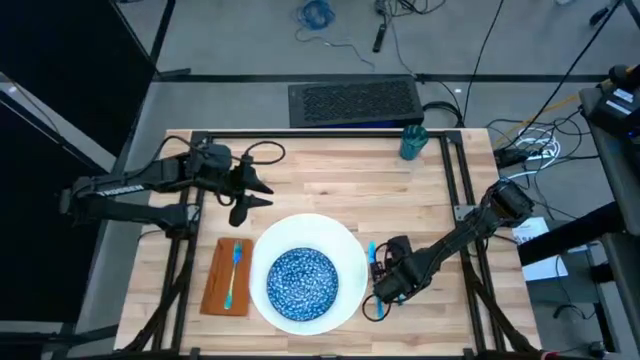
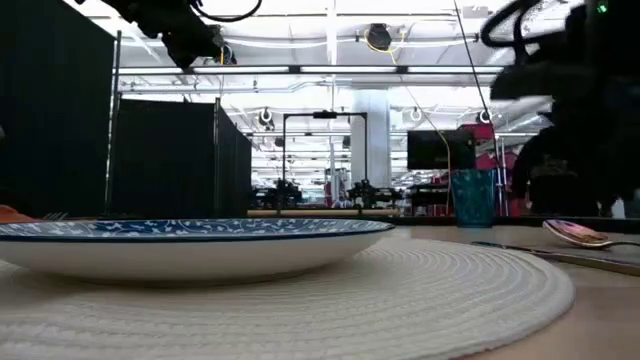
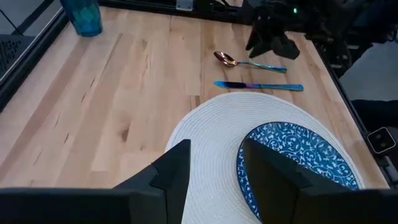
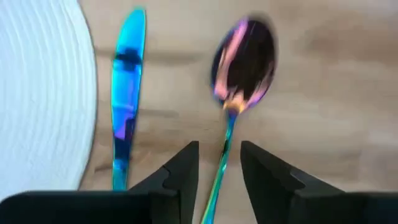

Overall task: Set table place
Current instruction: Put the blue cup on the top right of the white table mat

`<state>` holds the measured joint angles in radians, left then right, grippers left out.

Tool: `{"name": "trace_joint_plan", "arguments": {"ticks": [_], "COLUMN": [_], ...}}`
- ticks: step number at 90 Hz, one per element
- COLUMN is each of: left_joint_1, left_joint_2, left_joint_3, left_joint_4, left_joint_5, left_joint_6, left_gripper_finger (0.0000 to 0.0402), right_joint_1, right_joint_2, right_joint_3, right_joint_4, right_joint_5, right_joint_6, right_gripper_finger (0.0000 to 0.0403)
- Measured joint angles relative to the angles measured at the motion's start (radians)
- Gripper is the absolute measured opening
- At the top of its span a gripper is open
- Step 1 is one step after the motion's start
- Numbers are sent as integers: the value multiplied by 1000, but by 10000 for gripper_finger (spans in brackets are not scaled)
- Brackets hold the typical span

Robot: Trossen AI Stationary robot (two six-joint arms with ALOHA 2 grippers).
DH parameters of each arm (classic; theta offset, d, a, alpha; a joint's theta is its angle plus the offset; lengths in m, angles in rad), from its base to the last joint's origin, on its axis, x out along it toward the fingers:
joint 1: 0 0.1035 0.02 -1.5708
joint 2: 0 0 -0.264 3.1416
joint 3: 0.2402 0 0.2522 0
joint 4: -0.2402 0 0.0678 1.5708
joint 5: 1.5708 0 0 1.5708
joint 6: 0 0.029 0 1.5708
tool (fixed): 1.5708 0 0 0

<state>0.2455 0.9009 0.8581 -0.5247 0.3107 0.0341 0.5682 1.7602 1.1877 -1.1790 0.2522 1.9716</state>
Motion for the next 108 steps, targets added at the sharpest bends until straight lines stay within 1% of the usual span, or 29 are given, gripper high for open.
{"name": "trace_joint_plan", "arguments": {"ticks": [6, 16, 32, 42, 51, 63, 70, 77, 88, 100, 108], "left_joint_1": [0, 0, 0, 0, 0, 0, 0, 0, 0, 1, 1], "left_joint_2": [0, 0, 0, 0, 0, 0, 0, 0, 0, 0, 8], "left_joint_3": [0, 0, 0, 0, 1, 18, 29, 36, 36, 36, 37], "left_joint_4": [1, 1, 1, 7, 26, 19, 20, 26, 70, 154, 222], "left_joint_5": [0, 0, 0, 0, 0, 0, 0, 0, -1, -11, -29], "left_joint_6": [0, -1, -11, -21, -27, -34, -49, -53, -55, -55, -55], "left_gripper_finger": [134, 134, 134, 134, 134, 134, 134, 134, 134, 134, 134], "right_joint_1": [-6, -32, -107, -175, -245, -334, -394, -475, -644, -861, -1021], "right_joint_2": [-1, -2, -2, -14, -75, -220, -316, -413, -549, -644, -660], "right_joint_3": [5, -4, -25, -26, -26, -26, -26, -26, -26, -25, -24], "right_joint_4": [-51, -94, -89, -130, -164, -179, -191, -213, -194, -83, 26], "right_joint_5": [33, 30, 37, 94, 174, 307, 348, 353, 355, 333, 259], "right_joint_6": [-3, -58, -193, -288, -372, -500, -589, -685, -882, -1116, -1276], "right_gripper_finger": [104, 92, 51, 25, 20, 41, 62, 84, 116, 138, 144]}}
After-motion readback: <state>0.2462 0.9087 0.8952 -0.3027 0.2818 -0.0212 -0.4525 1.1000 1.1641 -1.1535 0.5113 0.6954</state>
